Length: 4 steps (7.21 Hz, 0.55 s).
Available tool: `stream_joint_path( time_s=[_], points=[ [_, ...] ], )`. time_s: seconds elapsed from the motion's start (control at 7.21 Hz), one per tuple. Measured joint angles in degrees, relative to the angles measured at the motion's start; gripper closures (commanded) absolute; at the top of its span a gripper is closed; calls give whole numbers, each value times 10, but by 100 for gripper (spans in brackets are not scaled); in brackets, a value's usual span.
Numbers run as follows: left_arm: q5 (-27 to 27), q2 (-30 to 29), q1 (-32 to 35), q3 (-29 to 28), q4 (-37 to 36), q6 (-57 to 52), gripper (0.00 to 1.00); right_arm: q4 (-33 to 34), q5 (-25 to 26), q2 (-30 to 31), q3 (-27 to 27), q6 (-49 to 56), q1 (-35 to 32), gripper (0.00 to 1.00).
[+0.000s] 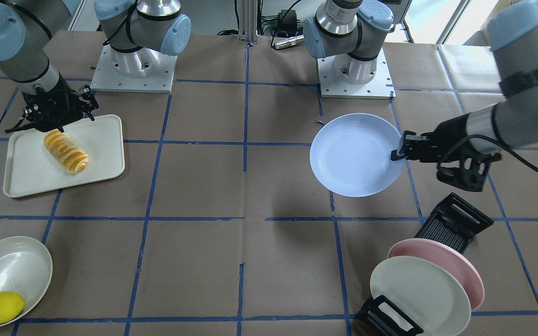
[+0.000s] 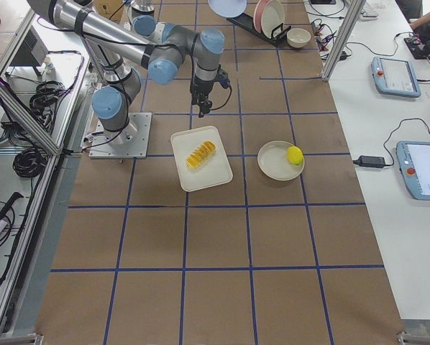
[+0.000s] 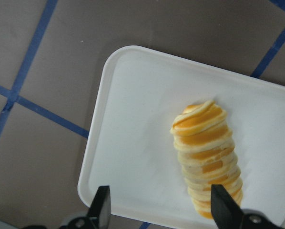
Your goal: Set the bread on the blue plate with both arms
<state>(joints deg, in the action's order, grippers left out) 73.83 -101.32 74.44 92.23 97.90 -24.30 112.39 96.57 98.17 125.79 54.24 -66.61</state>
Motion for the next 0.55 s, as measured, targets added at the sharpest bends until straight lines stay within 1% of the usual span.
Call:
stream_joint_path(
  time_s=[0.14,0.28,0.42,0.55],
  points=[
    [-26,3,42,53,-88,68,94,60,-5,-28,18,56,30,23],
    [-46,-9,87,88,-172,128,94,101,-16,-65,24,97,59,23],
    [-55,-37,126,106,-247,178,94,127,-27,-102,27,127,87,23],
    [-60,-71,156,112,-310,219,94,141,-33,-128,31,146,108,28]
  ],
)
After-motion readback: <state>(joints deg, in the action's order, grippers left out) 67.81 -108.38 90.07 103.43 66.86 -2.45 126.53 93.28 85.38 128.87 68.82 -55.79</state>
